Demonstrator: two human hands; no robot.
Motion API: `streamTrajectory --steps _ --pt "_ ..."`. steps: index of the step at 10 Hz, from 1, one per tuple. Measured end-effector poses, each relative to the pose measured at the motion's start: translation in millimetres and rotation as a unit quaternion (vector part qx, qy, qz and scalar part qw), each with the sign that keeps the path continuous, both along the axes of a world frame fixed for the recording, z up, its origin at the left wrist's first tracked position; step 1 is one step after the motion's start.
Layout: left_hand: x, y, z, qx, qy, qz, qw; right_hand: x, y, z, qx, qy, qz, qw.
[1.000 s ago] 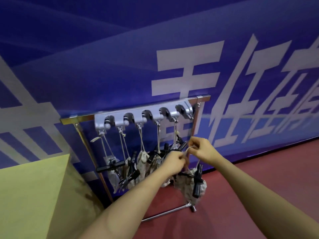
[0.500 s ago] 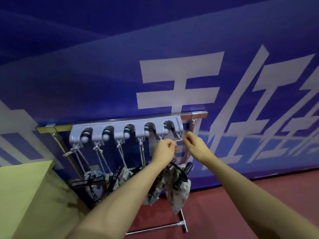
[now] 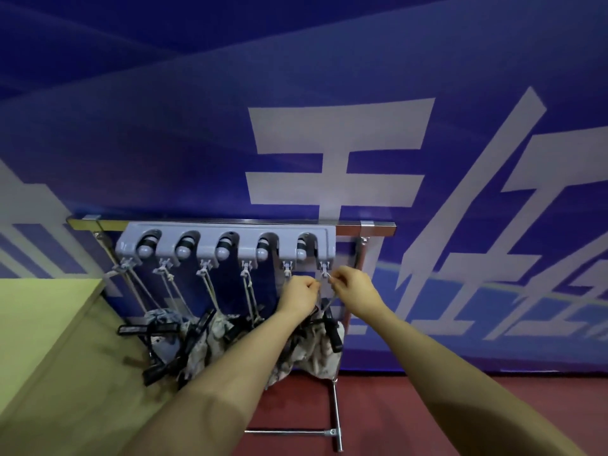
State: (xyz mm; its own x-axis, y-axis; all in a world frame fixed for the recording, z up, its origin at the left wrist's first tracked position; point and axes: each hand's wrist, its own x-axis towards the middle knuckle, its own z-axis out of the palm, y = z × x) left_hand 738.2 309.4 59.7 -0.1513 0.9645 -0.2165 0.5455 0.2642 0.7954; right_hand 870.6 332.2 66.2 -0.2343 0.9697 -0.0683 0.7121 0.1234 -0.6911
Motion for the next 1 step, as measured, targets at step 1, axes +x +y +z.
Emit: streamTrajectory --steps 1 --pt "-5.4 0.5 13.0 -0.002 0.018 -0.009 1.0 -1.9 -7.4 10.9 0.101 -0.04 -0.041 0.993"
